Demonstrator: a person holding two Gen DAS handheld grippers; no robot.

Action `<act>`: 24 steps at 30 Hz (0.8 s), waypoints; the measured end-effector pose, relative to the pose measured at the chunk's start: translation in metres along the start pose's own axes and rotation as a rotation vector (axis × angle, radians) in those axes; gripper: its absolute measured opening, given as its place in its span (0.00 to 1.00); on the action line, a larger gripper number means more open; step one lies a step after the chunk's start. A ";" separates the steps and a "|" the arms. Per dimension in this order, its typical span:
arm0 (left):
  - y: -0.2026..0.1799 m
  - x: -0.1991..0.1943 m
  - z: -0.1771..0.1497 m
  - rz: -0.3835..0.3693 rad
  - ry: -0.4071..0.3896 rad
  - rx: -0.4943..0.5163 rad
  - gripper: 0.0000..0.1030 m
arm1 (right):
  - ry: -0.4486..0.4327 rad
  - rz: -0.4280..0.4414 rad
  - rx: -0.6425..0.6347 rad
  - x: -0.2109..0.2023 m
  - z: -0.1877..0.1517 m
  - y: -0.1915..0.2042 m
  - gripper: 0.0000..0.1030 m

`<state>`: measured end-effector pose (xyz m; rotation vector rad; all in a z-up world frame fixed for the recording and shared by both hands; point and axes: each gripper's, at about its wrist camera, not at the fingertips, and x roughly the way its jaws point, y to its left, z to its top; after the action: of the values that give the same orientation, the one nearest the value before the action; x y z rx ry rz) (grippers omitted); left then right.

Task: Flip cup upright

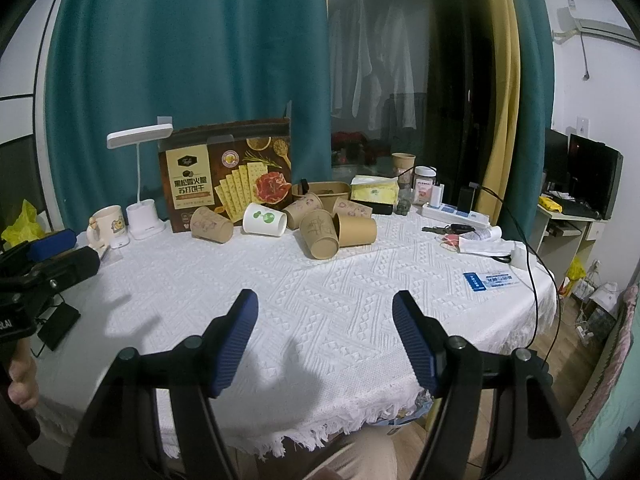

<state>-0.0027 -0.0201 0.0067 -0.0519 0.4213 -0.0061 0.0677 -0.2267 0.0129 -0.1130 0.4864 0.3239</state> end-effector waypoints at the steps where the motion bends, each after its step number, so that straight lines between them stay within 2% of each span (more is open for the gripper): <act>1: 0.000 0.000 0.000 0.000 -0.001 -0.001 0.88 | 0.000 -0.001 0.000 0.000 0.000 0.000 0.65; 7: -0.004 0.007 0.000 -0.027 0.020 -0.005 0.88 | 0.011 0.004 0.008 0.008 0.002 -0.002 0.65; 12: -0.012 0.037 0.009 -0.047 0.089 0.065 0.88 | 0.053 0.010 0.038 0.034 0.002 -0.021 0.65; 18: -0.015 0.104 0.031 -0.069 0.176 0.236 0.88 | 0.144 -0.040 0.061 0.090 0.007 -0.066 0.65; 24: -0.017 0.195 0.061 -0.131 0.280 0.381 0.88 | 0.213 -0.060 0.102 0.152 0.018 -0.117 0.65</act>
<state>0.2009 -0.0378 -0.0162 0.2997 0.6897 -0.2241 0.2414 -0.2917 -0.0396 -0.0625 0.7078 0.2283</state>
